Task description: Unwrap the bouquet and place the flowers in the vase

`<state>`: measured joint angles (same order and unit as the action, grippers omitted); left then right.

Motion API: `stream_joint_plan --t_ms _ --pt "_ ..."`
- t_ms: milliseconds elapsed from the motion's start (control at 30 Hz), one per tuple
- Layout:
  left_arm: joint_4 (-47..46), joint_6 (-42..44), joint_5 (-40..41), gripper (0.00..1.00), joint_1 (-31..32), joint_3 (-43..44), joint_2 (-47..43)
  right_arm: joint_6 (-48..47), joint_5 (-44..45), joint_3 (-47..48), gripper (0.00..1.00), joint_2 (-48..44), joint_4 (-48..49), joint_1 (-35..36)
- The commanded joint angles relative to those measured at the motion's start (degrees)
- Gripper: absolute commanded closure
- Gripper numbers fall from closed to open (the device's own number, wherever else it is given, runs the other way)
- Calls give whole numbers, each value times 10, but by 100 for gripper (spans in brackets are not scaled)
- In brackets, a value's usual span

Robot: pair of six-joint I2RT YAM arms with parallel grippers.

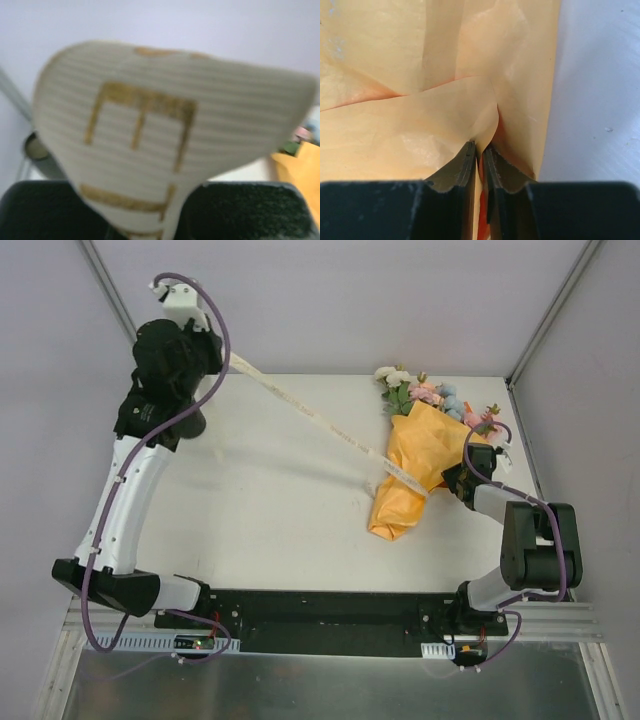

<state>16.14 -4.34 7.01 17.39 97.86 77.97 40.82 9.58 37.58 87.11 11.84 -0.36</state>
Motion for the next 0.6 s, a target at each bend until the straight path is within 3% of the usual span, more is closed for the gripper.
stream_joint_plan --t_ms 0,367,500,567 --pt "45 37 48 100 -73 32 -34 -12 0 1 83 3 18 -10" --pt "78 126 215 100 -225 91 -23 -22 -14 5 82 -2 17 -13" --pt "105 77 186 100 -268 74 -11 -26 -16 7 82 -6 18 -13" --pt "108 45 132 100 -268 38 -26 -27 -19 9 82 -7 15 -12"
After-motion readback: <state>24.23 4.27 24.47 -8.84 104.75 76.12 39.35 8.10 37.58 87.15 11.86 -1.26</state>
